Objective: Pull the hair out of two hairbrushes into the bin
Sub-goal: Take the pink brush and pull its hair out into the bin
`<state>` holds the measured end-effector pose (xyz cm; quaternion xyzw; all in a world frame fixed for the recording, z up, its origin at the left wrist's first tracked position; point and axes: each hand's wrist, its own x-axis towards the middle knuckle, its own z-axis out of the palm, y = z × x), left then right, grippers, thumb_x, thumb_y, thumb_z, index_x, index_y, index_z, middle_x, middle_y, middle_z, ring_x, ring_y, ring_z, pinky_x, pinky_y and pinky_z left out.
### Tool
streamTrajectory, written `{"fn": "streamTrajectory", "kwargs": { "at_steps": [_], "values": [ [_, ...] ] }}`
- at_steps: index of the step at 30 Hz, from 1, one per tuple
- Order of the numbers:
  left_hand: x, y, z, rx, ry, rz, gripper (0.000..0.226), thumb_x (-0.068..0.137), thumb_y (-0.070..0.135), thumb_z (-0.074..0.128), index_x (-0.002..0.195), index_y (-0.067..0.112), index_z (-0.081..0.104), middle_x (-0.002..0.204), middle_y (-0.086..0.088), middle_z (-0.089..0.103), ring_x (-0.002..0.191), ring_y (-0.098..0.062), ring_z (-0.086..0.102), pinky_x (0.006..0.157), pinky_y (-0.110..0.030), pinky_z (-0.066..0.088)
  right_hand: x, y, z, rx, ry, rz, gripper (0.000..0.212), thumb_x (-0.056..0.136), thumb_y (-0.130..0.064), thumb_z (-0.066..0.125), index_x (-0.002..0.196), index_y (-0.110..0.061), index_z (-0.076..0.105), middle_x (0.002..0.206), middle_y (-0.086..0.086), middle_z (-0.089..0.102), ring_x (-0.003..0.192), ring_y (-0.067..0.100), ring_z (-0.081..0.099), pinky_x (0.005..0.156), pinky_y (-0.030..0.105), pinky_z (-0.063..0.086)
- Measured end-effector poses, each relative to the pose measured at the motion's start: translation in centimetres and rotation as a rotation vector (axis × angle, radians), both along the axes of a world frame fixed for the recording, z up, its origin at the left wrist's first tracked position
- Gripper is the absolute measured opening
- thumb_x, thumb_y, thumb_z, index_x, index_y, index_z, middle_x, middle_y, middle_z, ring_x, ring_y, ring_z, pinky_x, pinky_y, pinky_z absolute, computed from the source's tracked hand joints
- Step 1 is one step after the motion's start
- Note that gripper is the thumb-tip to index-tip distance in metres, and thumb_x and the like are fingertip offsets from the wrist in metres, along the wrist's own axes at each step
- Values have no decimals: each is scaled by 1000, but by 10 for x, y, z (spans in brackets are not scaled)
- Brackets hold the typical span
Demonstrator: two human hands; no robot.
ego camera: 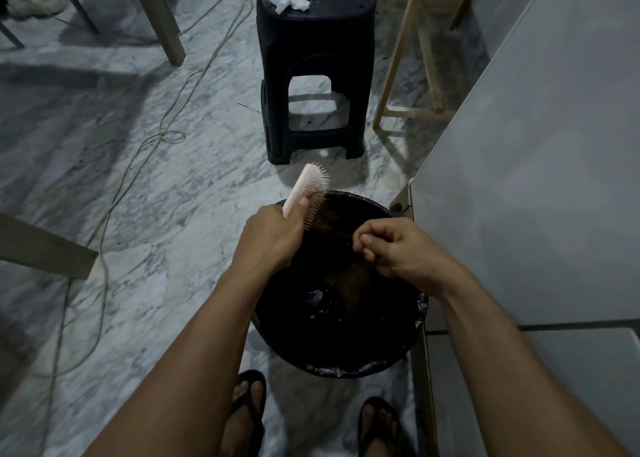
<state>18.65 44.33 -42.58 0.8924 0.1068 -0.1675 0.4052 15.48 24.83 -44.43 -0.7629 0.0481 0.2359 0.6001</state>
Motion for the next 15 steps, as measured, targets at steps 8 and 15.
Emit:
{"fn": "streamTrajectory", "kwargs": {
  "at_steps": [8,15],
  "values": [
    [2,0,-7,56,115,-13,49,94,50,47,79,6,62,71,-9,63,65,-32,65,63,-38,52,1,-12,-14,-649,-47,-294,30,90,-5,49,67,-18,64,71,2,60,69,20,55,53,23,37],
    [0,-5,-8,5,241,-166,17,90,13,51,86,-2,58,65,-12,56,46,-26,54,47,-27,40,3,6,-6,-395,-85,-45,57,77,-8,67,132,-20,55,128,1,62,118,16,59,102,35,47]
  ]
}}
